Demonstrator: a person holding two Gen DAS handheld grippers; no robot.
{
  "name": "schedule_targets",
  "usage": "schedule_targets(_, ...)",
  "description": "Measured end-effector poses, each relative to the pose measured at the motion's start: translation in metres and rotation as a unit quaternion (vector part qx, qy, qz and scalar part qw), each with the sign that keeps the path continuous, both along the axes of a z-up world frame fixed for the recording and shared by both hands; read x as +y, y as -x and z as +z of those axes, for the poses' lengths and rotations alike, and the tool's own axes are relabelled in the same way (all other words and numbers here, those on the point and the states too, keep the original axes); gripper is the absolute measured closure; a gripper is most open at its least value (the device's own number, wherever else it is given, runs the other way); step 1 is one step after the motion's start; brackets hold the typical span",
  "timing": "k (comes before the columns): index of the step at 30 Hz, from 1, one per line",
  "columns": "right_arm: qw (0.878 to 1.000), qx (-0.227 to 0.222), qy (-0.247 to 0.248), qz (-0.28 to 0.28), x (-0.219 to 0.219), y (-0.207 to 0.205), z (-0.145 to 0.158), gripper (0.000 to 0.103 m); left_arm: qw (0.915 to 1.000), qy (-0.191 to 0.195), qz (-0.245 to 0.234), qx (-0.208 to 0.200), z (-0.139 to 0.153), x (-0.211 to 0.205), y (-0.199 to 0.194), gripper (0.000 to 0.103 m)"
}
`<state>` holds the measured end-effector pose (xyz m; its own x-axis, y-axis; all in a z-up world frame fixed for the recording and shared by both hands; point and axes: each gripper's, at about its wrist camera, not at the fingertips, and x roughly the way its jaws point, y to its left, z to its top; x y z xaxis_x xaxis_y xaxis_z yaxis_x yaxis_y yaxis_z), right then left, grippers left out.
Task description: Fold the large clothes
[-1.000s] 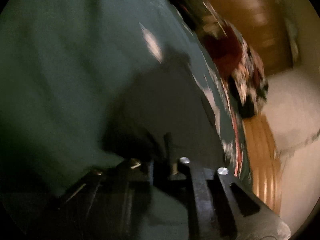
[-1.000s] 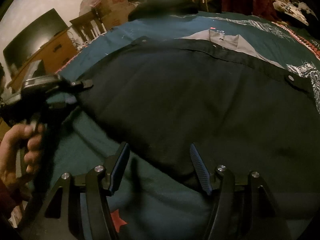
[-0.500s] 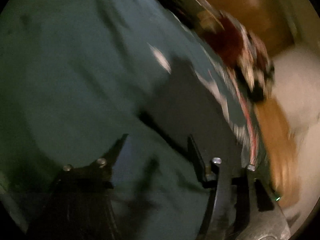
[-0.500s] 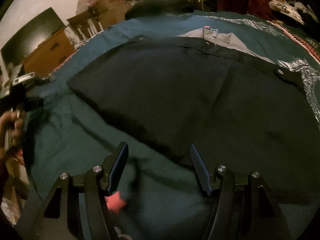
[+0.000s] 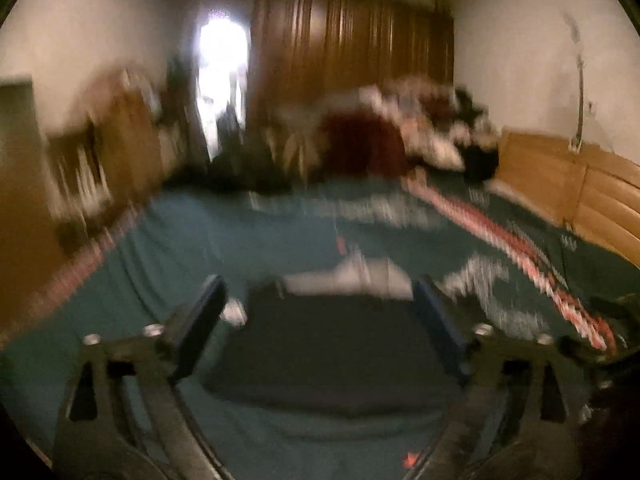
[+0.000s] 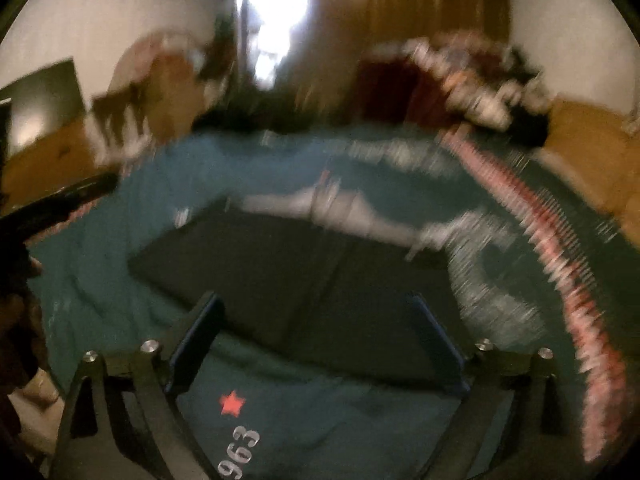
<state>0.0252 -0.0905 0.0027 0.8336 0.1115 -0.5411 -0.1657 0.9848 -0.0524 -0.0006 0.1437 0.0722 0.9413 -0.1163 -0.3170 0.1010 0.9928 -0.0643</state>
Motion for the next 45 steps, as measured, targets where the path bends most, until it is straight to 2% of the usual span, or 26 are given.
schedule_targets(2,0.997,-0.071,0.003,-0.014,-0.009,0.028,0.040,0.000,0.9985,-0.021,0.006,-0.050,0.026,-0.004,0.013,0.000)
schedule_targets(4,0.992,-0.125,0.010,-0.032,-0.014,0.050,0.068,0.000,0.9974,-0.022,0.007,-0.068,0.039,-0.007,0.018,0.000)
schedule_targets(6,0.986,-0.156,0.012,-0.051,-0.019,0.063,0.086,0.000,0.9988,0.007,-0.002,-0.049,0.038,-0.011,0.015,0.000)
schedule_targets(7,0.985,-0.161,0.010,-0.066,-0.021,0.068,0.090,0.000,0.9995,0.014,-0.004,-0.027,0.030,-0.015,0.012,0.000)
schedule_targets(9,0.988,-0.127,-0.014,-0.091,-0.029,0.068,0.088,0.000,0.9979,0.033,-0.017,0.053,0.004,-0.025,-0.001,0.000)
schedule_targets(10,0.992,-0.087,-0.041,-0.079,-0.034,0.061,0.081,0.000,0.9936,0.044,-0.027,0.100,-0.010,-0.031,-0.009,0.000)
schedule_targets(11,0.995,-0.050,-0.060,-0.069,-0.038,0.055,0.072,0.000,0.9838,0.058,-0.051,0.161,-0.030,-0.037,-0.018,0.000)
schedule_targets(12,0.995,-0.027,-0.063,-0.074,-0.039,0.051,0.063,0.000,0.9769,0.062,-0.063,0.195,-0.044,-0.042,-0.020,0.000)
schedule_targets(13,0.995,-0.001,-0.058,-0.087,-0.039,0.045,0.053,0.000,0.9722,0.060,-0.061,0.218,-0.059,-0.047,-0.021,0.000)
schedule_targets(14,0.993,0.027,-0.052,-0.099,-0.039,0.041,0.042,0.000,0.9713,0.055,-0.057,0.225,-0.066,-0.051,-0.018,0.000)
schedule_targets(17,0.988,0.093,-0.049,-0.114,-0.039,0.035,0.014,0.000,0.9693,0.002,-0.036,0.243,-0.084,-0.062,-0.014,0.000)
schedule_targets(20,0.984,0.134,-0.016,-0.121,-0.034,0.028,-0.009,0.000,0.9696,-0.026,-0.020,0.243,-0.082,-0.062,-0.012,0.000)
schedule_targets(22,0.983,0.141,-0.008,-0.118,-0.032,0.031,-0.016,0.000,0.9721,-0.040,-0.009,0.231,-0.074,-0.062,-0.006,0.000)
schedule_targets(25,0.982,0.148,-0.013,-0.113,-0.027,0.033,-0.020,0.000,0.9758,-0.040,-0.006,0.215,-0.067,-0.062,0.000,0.000)
schedule_targets(26,0.983,0.146,-0.013,-0.111,-0.024,0.035,-0.018,0.000,0.9765,-0.038,-0.006,0.212,-0.071,-0.062,0.014,0.000)
schedule_targets(31,0.986,0.136,-0.009,-0.101,-0.015,0.037,-0.007,0.000,0.9770,-0.027,-0.010,0.211,-0.068,-0.061,0.019,0.000)
schedule_targets(36,0.988,0.114,-0.002,-0.101,-0.008,0.043,0.005,0.000,0.9787,-0.035,-0.004,0.202,-0.066,-0.063,0.021,0.000)
schedule_targets(45,0.989,0.097,0.007,-0.112,-0.010,0.046,0.013,0.000,0.9830,-0.084,0.025,0.161,-0.061,-0.078,0.028,0.000)
